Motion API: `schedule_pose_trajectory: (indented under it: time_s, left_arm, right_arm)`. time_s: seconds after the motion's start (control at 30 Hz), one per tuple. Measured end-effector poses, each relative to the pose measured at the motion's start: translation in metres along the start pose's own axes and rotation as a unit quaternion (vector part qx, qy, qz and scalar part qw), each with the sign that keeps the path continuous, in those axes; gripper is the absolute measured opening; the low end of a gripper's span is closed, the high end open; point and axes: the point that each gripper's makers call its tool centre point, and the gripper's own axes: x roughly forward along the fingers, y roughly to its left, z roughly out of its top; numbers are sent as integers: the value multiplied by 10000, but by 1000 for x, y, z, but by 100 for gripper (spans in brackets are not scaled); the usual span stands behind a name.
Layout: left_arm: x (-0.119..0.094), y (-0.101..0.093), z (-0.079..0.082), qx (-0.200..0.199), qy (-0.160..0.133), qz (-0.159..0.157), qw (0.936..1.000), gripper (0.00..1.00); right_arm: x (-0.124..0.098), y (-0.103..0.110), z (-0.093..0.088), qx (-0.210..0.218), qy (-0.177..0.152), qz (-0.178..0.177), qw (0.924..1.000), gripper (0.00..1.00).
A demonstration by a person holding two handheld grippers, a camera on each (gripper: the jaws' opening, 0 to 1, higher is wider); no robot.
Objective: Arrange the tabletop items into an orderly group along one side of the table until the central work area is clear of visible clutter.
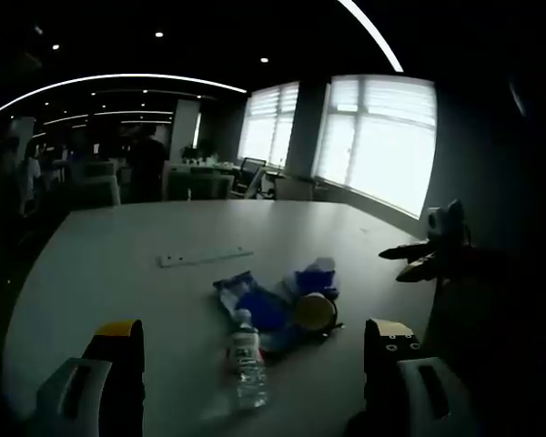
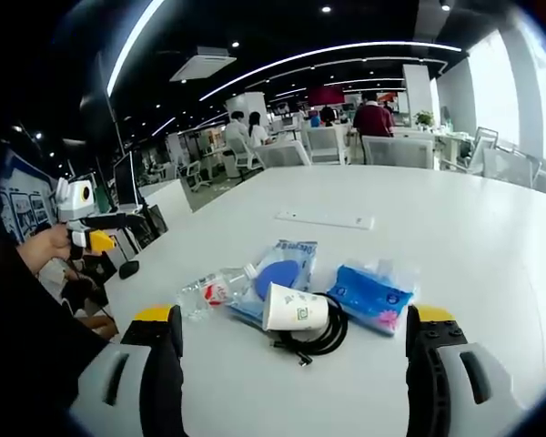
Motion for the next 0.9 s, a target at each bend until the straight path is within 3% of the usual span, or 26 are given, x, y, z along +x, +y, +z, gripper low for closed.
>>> schedule_pose_trajectory:
  time_s: [0.67,0.9]
  left_arm:
    - [4,-1,2,74,61,-46,9999,100]
    - [9,2,-1,86,215,-3,9997,100]
  right_arm:
    - [2,0,-2,-28,30,-50,10000,100]
    - [1,-2,-5,-4,77,-107,9999,100]
